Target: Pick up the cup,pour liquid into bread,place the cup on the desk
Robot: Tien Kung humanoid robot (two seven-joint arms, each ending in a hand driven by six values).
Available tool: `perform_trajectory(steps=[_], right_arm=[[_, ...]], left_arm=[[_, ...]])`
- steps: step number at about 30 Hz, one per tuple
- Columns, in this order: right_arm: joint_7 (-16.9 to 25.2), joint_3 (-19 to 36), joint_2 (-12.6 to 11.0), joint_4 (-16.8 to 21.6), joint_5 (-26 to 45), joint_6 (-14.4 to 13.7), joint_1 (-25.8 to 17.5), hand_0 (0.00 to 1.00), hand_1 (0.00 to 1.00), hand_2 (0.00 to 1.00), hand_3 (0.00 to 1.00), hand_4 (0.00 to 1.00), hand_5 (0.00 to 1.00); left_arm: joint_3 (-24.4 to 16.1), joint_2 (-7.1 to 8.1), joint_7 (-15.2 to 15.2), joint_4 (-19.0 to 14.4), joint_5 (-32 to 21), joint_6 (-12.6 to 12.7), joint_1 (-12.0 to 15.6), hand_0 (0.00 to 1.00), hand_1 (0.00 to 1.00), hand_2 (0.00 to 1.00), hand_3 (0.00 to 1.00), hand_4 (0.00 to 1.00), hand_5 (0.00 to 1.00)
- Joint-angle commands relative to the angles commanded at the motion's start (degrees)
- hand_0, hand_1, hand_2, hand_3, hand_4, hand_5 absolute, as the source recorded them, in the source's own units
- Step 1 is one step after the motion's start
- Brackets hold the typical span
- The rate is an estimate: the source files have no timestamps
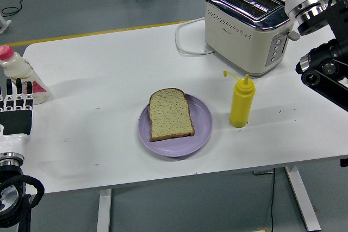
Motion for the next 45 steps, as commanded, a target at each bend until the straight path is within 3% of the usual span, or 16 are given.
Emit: perform_trajectory(steps=[12,22,33,45], right_arm=[[2.2,14.6,1.0,-1.4,23.9,-2.1,-6.0,0.114,0.042,0.221,0.327,0.387,0.087],[5.7,20.9,0.9,-2.5,40.8,-1.4,-12.2,0.114,0.043,0.222,0.327,0.379,0.084],[16.3,22.1,1.3,-4.1,41.7,-0.5,-21.0,0.114,0.046,0.222,0.327,0.374,0.087],[29.8,19.3,2.4,-6.2,42.8,-1.1,-29.2,0.115,0.046,0.222,0.328,0.371,0.091]], left_arm=[[0.1,0.00,0.0,0.0,0.0,0.0,0.0,0.853,0.864,0.929,0.831,0.672,0.998],[0.3,0.00,0.0,0.0,0.0,0.0,0.1,0.854,0.864,0.929,0.832,0.672,0.998],[0.9,0.00,0.0,0.2,0.1,0.0,0.4,0.855,0.865,0.929,0.833,0.672,0.998],[1.5,0.00,0.0,0.3,0.1,-0.1,0.7,0.855,0.866,0.932,0.833,0.670,0.998]])
